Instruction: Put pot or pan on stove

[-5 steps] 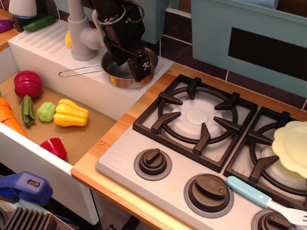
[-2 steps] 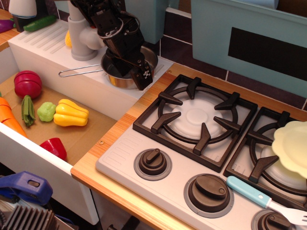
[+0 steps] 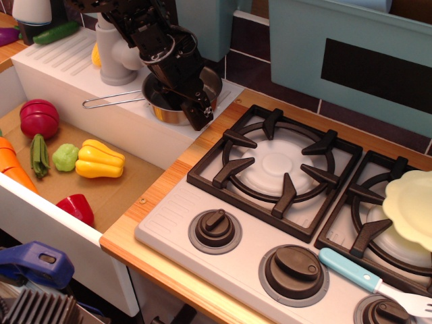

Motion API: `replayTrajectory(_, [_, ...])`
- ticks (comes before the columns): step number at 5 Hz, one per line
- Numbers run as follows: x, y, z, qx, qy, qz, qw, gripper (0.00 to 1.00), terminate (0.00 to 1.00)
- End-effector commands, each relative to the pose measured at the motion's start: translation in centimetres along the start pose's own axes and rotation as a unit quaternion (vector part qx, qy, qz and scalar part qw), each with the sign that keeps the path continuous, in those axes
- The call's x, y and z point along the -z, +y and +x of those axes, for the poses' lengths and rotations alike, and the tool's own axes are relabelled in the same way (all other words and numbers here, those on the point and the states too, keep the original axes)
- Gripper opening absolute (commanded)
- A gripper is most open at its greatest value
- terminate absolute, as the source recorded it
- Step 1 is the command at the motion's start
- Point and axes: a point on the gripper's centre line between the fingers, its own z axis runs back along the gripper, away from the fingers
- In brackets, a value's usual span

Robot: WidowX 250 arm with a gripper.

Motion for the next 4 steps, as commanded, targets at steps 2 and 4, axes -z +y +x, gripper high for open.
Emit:
replayTrajectory(2, [-3.6, -1.9, 1.4, -0.010, 0.016, 0.031, 0.9993, 0.00, 0.00])
replayTrajectory(4, [-5.9, -6.1, 3.5, -0.053, 0.030, 0.054, 0.9967, 0.00, 0.00])
